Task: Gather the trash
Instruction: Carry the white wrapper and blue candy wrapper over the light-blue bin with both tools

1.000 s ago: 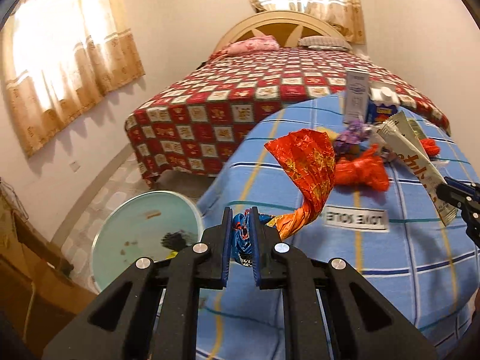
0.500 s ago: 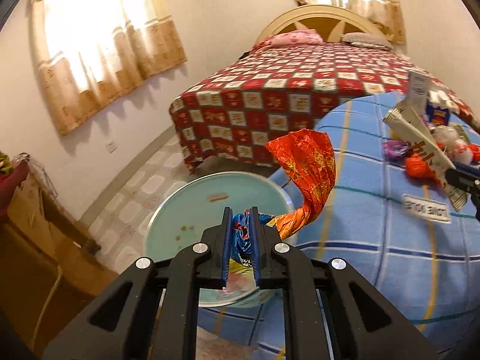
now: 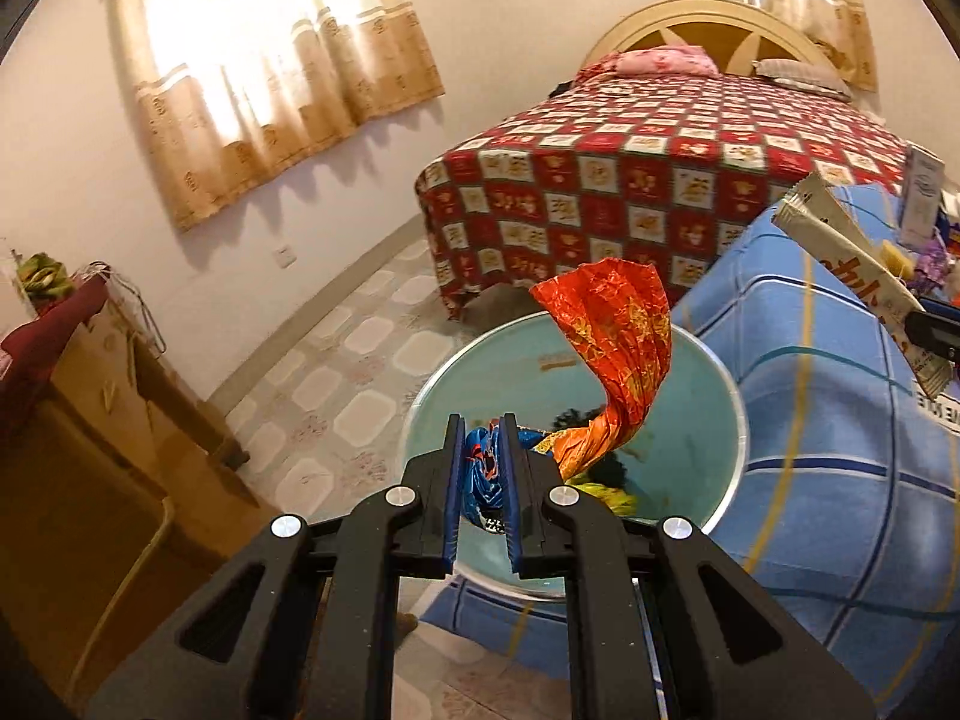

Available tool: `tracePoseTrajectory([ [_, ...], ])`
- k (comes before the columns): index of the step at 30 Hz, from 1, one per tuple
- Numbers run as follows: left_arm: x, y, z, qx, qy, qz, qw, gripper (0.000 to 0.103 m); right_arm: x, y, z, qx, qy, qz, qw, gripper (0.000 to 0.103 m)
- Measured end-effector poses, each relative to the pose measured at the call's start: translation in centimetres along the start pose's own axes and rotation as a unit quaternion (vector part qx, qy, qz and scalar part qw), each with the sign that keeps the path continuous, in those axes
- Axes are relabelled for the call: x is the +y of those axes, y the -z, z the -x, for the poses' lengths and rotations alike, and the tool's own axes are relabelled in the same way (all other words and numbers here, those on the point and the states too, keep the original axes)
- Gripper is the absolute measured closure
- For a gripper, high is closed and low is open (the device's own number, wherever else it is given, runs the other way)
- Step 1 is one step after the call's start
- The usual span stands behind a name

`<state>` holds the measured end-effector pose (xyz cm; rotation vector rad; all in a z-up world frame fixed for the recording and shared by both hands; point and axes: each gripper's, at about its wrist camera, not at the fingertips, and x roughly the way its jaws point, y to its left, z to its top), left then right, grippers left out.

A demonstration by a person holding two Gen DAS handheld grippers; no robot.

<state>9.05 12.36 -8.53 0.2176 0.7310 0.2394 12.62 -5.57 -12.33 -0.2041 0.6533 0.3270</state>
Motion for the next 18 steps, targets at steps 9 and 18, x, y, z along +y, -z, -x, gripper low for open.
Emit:
tracePoseTrajectory([
  [9, 2.6, 0.4, -1.1, 0.017, -0.026, 0.016, 0.9994, 0.092, 2.5, -1.7, -1.2, 0.0, -0.016, 0.022, 1.0, 0.093],
  [18, 3.9, 0.6, -1.8, 0.022, -0.036, 0.023, 0.9988, 0.092, 4.5, -2.9, -2.5, 0.006, -0.027, 0.042, 0.999, 0.093],
])
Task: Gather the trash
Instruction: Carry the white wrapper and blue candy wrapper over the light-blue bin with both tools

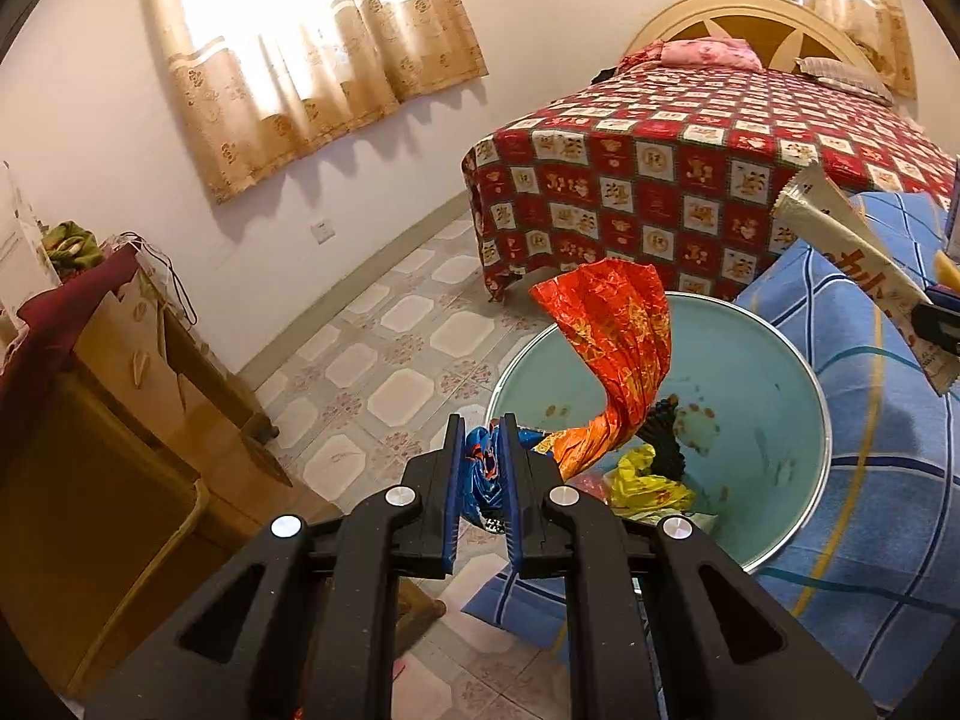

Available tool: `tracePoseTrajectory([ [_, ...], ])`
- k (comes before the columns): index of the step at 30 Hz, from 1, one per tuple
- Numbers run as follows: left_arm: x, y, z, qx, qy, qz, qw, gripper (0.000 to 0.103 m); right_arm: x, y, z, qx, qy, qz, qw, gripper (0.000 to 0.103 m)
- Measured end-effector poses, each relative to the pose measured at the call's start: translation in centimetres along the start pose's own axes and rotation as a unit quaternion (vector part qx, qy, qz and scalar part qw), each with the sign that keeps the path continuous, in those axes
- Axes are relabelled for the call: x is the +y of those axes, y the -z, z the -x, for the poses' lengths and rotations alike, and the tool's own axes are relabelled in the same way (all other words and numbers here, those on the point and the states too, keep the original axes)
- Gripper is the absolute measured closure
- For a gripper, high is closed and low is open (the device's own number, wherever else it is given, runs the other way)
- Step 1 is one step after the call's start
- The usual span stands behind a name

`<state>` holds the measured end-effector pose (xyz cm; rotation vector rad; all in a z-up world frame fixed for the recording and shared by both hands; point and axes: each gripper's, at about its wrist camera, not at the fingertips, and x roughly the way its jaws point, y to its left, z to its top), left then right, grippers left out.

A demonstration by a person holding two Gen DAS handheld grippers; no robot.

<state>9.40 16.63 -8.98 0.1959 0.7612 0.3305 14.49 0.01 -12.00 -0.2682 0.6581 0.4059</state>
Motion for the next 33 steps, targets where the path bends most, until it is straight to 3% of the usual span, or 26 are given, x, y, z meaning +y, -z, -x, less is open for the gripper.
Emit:
tracePoseTrajectory([
  [33, 1.4, 0.1, -0.8, 0.001, -0.014, 0.012, 0.9998, 0.091, 3.4, -1.4, -1.8, 0.004, -0.023, 0.029, 0.999, 0.093],
])
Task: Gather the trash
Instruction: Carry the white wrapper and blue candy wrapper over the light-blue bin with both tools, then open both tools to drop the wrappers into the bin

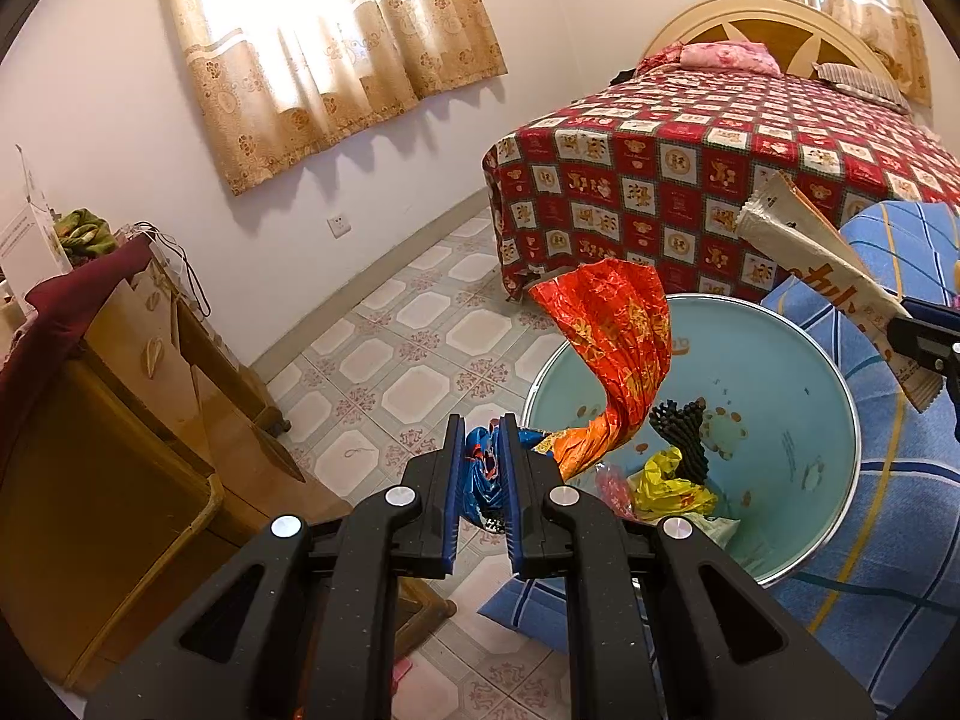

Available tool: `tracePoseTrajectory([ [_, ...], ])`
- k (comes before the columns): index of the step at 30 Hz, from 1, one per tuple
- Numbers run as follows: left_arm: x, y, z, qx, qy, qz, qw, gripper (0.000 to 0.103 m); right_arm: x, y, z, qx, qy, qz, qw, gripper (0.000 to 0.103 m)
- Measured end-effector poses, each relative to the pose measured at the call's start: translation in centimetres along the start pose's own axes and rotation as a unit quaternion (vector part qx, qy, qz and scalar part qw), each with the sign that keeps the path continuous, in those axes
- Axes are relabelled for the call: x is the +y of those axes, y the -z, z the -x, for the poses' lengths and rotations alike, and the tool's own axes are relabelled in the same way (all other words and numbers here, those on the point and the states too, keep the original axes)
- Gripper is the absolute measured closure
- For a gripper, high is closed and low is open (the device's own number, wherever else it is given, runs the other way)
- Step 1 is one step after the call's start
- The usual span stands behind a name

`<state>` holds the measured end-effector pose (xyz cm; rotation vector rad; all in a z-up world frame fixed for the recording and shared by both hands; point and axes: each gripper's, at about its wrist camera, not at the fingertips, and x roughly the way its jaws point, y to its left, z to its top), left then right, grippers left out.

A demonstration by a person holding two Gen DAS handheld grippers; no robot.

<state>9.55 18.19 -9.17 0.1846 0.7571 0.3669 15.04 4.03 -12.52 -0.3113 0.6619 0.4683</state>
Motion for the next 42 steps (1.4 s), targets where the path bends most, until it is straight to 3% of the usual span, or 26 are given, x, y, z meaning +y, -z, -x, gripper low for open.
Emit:
tracePoseTrajectory([
  [42, -1.8, -0.5, 0.5, -0.003, 0.013, -0.01, 0.9999, 0.091, 0.9, 0.0, -0.2, 0.006, -0.014, 0.013, 1.0, 0.093],
])
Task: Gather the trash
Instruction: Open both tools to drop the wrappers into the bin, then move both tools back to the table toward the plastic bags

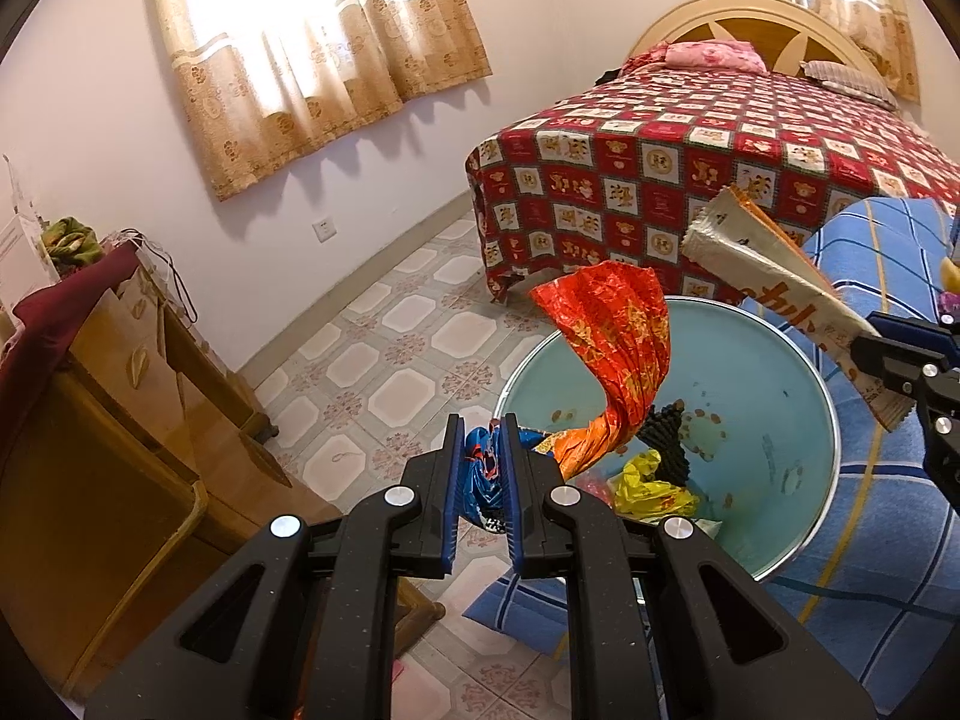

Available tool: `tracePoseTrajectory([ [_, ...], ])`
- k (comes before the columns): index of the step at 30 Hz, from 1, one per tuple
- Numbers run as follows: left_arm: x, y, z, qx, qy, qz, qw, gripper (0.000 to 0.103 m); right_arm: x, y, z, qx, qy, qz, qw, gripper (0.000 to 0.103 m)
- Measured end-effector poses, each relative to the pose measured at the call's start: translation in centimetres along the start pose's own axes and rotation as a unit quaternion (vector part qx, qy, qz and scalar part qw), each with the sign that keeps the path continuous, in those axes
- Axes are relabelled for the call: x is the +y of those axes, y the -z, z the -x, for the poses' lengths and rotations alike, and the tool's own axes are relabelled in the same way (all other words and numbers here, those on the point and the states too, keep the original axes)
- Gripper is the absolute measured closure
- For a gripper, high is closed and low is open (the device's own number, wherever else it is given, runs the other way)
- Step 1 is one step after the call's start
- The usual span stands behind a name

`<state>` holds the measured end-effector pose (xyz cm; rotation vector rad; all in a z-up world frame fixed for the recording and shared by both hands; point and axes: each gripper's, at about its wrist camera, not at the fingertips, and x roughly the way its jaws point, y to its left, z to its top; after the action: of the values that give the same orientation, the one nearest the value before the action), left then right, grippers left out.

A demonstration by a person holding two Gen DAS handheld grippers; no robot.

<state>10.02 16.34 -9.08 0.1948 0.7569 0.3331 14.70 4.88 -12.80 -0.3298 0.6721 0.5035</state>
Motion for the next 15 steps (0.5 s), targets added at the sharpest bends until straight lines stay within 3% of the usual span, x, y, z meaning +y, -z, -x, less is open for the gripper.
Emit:
tracePoseTrajectory([
  [3, -0.2, 0.0, 0.1, -0.001, 0.008, -0.002, 1.0, 0.089, 0.0, 0.0, -0.1, 0.002, -0.005, -0.001, 1.0, 0.092],
  [9, -0.5, 0.2, -0.2, 0.006, 0.017, -0.001, 0.9998, 0.073, -0.1, 0.4, -0.6, 0.012, -0.019, -0.007, 1.0, 0.082],
  [12, -0.5, 0.4, -0.2, 0.005, 0.015, 0.003, 0.9999, 0.054, -0.3, 0.7, -0.3, 0.009, -0.019, -0.013, 1.0, 0.071],
  [15, -0.9, 0.6, -0.3, 0.013, 0.023, 0.003, 0.9996, 0.053, -0.9, 1.4, 0.8, 0.004, -0.01, -0.016, 1.0, 0.069],
])
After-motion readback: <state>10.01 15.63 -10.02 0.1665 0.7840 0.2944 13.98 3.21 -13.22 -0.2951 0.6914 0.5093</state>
